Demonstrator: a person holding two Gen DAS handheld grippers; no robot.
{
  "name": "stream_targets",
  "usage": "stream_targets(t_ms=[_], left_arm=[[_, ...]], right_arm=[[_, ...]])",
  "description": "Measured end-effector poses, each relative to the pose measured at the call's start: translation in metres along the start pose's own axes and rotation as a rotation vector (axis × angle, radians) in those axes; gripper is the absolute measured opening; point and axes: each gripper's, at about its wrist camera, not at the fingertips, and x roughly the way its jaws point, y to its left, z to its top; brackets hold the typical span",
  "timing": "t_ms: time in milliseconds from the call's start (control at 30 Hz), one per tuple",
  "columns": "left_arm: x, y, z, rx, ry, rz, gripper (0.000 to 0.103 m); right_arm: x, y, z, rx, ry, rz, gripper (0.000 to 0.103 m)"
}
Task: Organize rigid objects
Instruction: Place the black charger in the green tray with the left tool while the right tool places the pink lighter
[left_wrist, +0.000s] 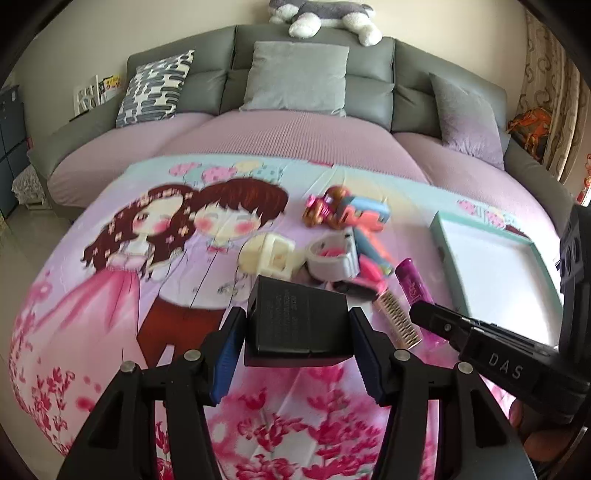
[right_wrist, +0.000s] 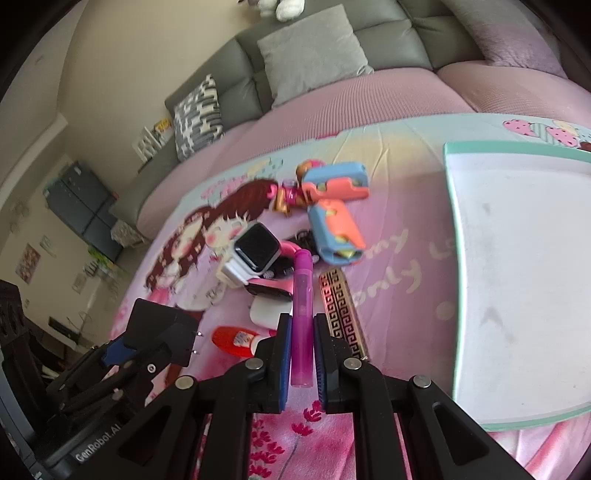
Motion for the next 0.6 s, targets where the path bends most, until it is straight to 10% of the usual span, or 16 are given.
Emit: stream_targets(t_ms=[167,600], left_arm=[[-0.011,-0.033,0.029,0.064,-0.038,-0.036,0.058],[0.025,-0.162,0.085,0.151,-0.024,-0.241,0.058]], right_arm=[[-0.035,-0.014,0.014,0.004,-0.091,-0.05,0.012],[-0.091,-0.114,0.042,0.096,-0.194,-0.495,0.012]])
